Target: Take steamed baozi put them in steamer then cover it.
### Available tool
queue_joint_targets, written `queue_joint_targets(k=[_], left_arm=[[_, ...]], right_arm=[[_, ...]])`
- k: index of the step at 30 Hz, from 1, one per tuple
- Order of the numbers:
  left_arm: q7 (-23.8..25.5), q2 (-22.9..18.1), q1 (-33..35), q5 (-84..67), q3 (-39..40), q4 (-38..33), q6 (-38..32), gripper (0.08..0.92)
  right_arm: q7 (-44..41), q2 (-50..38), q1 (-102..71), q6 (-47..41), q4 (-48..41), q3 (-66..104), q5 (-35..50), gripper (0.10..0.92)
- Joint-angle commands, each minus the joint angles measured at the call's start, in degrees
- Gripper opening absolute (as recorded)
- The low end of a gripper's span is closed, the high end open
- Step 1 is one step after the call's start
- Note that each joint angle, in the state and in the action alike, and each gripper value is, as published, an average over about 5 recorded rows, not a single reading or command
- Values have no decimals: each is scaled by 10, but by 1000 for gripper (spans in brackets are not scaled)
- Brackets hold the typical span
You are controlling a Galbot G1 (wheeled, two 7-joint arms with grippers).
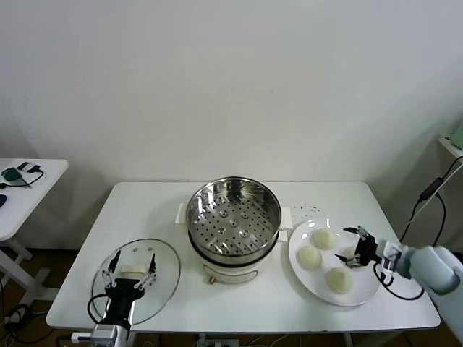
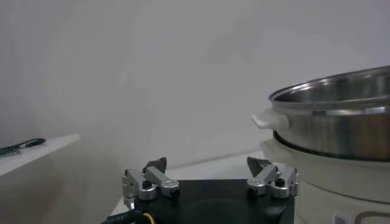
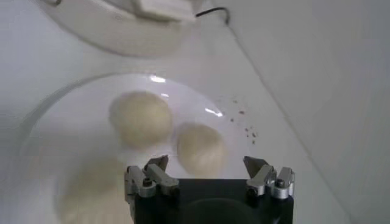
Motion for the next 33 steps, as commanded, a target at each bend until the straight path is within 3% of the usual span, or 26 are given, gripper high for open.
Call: queue_joint_targets(k=[1,12,33], left_arm=[[-12,1,0,-16,2,2,1,823],[-22,5,-7,-45,-5,-2,5,823],[-30,6,-45,-55,-34,4,37,823]], right_arm=[[-103,-23,324,0,-96,-358,-7,823],[-109,116,369,-2,-227,-423,11,823],[-107,183,328,1,-264,-415,20,822]])
